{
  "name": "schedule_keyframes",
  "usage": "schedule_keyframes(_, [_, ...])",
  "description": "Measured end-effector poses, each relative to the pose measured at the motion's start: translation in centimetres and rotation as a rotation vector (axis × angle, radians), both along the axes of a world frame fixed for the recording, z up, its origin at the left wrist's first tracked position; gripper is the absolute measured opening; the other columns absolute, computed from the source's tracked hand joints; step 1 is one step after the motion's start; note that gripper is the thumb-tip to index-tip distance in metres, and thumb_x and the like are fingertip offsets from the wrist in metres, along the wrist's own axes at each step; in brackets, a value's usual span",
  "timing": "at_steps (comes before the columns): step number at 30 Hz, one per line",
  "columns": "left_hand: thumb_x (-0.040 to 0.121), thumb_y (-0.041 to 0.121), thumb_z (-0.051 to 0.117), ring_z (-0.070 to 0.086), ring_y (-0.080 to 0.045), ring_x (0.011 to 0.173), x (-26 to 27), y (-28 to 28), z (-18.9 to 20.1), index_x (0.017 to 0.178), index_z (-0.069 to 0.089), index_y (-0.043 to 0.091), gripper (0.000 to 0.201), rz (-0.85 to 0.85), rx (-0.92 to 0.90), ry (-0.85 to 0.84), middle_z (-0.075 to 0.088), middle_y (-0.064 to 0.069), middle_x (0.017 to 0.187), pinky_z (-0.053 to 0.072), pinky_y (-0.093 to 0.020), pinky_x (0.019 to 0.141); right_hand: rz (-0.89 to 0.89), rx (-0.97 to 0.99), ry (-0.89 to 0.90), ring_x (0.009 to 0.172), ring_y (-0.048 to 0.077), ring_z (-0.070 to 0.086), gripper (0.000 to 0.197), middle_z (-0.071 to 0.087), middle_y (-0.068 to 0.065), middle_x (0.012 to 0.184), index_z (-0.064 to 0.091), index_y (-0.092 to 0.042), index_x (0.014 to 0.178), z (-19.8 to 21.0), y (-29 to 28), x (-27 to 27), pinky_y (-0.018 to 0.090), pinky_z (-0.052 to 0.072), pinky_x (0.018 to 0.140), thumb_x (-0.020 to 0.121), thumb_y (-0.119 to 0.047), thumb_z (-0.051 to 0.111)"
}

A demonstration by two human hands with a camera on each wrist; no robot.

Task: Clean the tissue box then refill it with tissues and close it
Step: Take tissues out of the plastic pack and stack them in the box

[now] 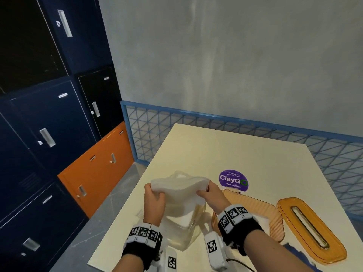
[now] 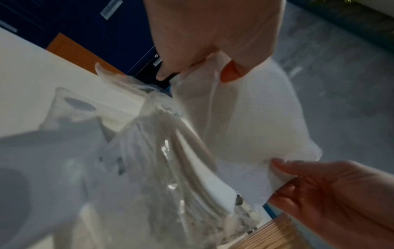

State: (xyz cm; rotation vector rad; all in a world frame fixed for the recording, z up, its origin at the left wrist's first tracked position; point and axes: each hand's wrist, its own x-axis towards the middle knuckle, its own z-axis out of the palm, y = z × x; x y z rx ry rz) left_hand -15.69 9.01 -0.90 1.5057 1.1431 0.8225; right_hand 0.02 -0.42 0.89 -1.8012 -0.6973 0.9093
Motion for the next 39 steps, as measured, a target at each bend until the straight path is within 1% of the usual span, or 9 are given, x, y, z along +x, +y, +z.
schedule_keyframes(6, [0.097,0.015,0.044,0.048,-0.025,0.081,0.2,0.3,1.1,0.100,0.044,0.002,0.013,-0.048,0.086,0.078,0.049,-0.007,0.087,0.037,-0.030,0.072,-0.044,-0.058,-0.062,0.109,0.026,0.058,0.032,0.062,0.012,0.119,0.053,-0.006,0.124,1.1,-0.4,0.7,0.039,0.049,0.096,0.092,-0.009,0.053])
schedule_keyframes(12, [0.095,0.013,0.047,0.045,-0.021,0.075,3.4,0.2,3.4,0.096,0.046,0.004,0.009,-0.116,-0.045,0.073,0.049,-0.010,0.088,0.036,-0.028,0.059,-0.160,-0.059,-0.001,0.098,0.029,0.061,0.028,0.063,0.015,0.114,0.056,-0.003,0.119,3.2,-3.4,3.4,0.037,0.053,0.072,0.092,-0.010,0.052])
schedule_keyframes(15, [0.094,0.012,0.048,0.051,-0.023,0.081,5.7,-1.2,4.0,0.096,0.046,0.004,0.008,-0.166,-0.172,0.039,0.052,-0.012,0.092,0.053,-0.039,0.072,-0.245,-0.046,0.052,0.082,0.025,0.059,0.017,0.060,0.014,0.099,0.058,0.000,0.107,4.0,-5.9,4.7,0.029,0.052,0.055,0.092,-0.004,0.050])
schedule_keyframes(17, [0.094,0.009,0.046,0.051,-0.022,0.078,7.3,-2.5,4.4,0.093,0.045,0.006,0.004,-0.223,-0.233,0.029,0.049,-0.006,0.086,0.053,-0.035,0.058,-0.300,-0.055,0.070,0.071,0.021,0.057,0.009,0.057,0.010,0.087,0.057,-0.003,0.094,4.4,-7.8,5.8,0.024,0.049,0.047,0.091,0.000,0.050])
schedule_keyframes(23, [0.090,0.002,0.045,0.050,-0.024,0.077,12.0,-6.6,3.1,0.089,0.043,0.010,0.008,-0.460,0.104,0.292,0.052,-0.004,0.076,0.041,-0.031,0.062,-0.395,-0.336,0.023,0.070,0.023,0.056,0.027,0.050,0.006,0.073,0.047,-0.012,0.067,3.7,-13.8,8.5,0.025,0.051,0.045,0.089,0.003,0.049])
schedule_keyframes(26, [0.091,0.001,0.038,0.059,-0.028,0.088,13.0,-8.6,2.0,0.119,0.041,0.013,0.031,-0.608,0.322,0.499,0.064,-0.012,0.095,0.039,-0.033,0.067,-0.316,-0.628,-0.168,0.099,0.031,0.062,0.027,0.047,0.002,0.070,0.043,-0.016,0.066,3.0,-15.0,8.5,0.030,0.054,0.075,0.090,-0.008,0.048])
schedule_keyframes(28, [0.092,0.002,0.032,0.057,-0.028,0.106,13.2,-9.2,1.7,0.132,0.035,0.018,0.043,-0.657,0.479,0.680,0.064,-0.010,0.112,0.039,-0.033,0.077,-0.261,-0.748,-0.267,0.118,0.032,0.056,0.015,0.059,0.010,0.093,0.055,-0.006,0.081,2.4,-14.7,8.4,0.032,0.048,0.093,0.093,-0.007,0.045])
schedule_keyframes(31, [0.092,0.003,0.029,0.045,-0.027,0.122,13.4,-9.4,1.3,0.137,0.030,0.021,0.049,-0.711,0.623,0.908,0.058,-0.006,0.126,0.037,-0.040,0.099,-0.255,-0.801,-0.391,0.126,0.026,0.051,0.028,0.054,0.014,0.134,0.055,0.000,0.119,2.1,-13.7,7.8,0.028,0.042,0.101,0.098,-0.009,0.039])
schedule_keyframes(39, [0.091,0.001,0.041,0.036,-0.028,0.128,14.3,-9.7,0.3,0.135,0.038,0.017,0.047,-0.821,0.881,1.053,0.042,-0.008,0.136,0.035,-0.037,0.099,-0.124,-0.865,-0.696,0.127,0.023,0.048,0.034,0.049,0.012,0.137,0.045,-0.003,0.130,0.1,-12.3,5.6,0.028,0.040,0.104,0.097,-0.006,0.040])
